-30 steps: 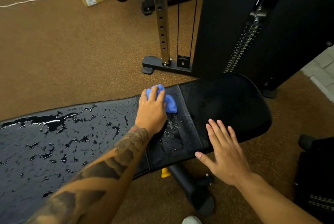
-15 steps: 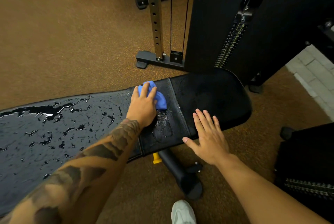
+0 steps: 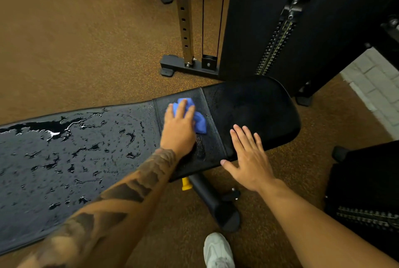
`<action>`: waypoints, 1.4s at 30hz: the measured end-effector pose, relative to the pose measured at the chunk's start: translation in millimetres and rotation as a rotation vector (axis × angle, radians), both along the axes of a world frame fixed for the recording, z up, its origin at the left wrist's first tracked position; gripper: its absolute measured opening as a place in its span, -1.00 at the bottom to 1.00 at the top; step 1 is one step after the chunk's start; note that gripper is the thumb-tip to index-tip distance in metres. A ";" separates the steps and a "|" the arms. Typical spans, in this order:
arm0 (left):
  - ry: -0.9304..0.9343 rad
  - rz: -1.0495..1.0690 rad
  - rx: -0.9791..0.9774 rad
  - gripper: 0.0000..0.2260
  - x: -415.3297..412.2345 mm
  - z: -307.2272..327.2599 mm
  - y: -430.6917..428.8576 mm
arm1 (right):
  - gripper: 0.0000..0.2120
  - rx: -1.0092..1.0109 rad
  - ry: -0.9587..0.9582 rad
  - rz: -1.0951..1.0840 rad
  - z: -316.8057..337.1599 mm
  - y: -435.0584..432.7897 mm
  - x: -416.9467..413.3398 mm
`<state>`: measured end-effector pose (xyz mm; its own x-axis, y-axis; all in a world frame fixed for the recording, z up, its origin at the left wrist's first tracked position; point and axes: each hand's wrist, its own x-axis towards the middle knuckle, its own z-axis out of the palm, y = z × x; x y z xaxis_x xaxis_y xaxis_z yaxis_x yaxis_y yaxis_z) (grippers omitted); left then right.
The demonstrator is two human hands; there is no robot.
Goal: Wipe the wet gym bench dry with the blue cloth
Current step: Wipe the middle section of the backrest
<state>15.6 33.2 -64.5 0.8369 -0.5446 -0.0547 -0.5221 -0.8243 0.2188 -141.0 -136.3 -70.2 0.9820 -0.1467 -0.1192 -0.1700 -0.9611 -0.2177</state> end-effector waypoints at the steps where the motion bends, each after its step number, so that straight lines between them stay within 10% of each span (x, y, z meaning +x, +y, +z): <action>1: -0.004 0.053 -0.017 -0.50 2.2 0.3 11.3 | -0.16 0.004 0.001 0.003 0.3 0.0 -0.3; 14: -0.041 -0.290 0.114 -0.40 -85.2 -0.6 -17.6 | -0.04 -0.015 0.081 0.035 2.9 -3.4 -1.7; 22: -0.075 0.074 -0.071 -0.52 -71.9 -8.5 40.2 | -0.08 -0.031 0.094 0.046 6.6 -2.2 -2.1; 26: -0.102 -0.166 -0.027 -0.49 -119.2 5.3 34.3 | -0.07 -0.034 0.096 0.038 8.0 -0.6 -3.0; 42: -0.097 0.041 -0.055 -0.57 33.8 -6.7 44.7 | -0.09 -0.006 0.072 0.027 4.8 -1.3 -3.4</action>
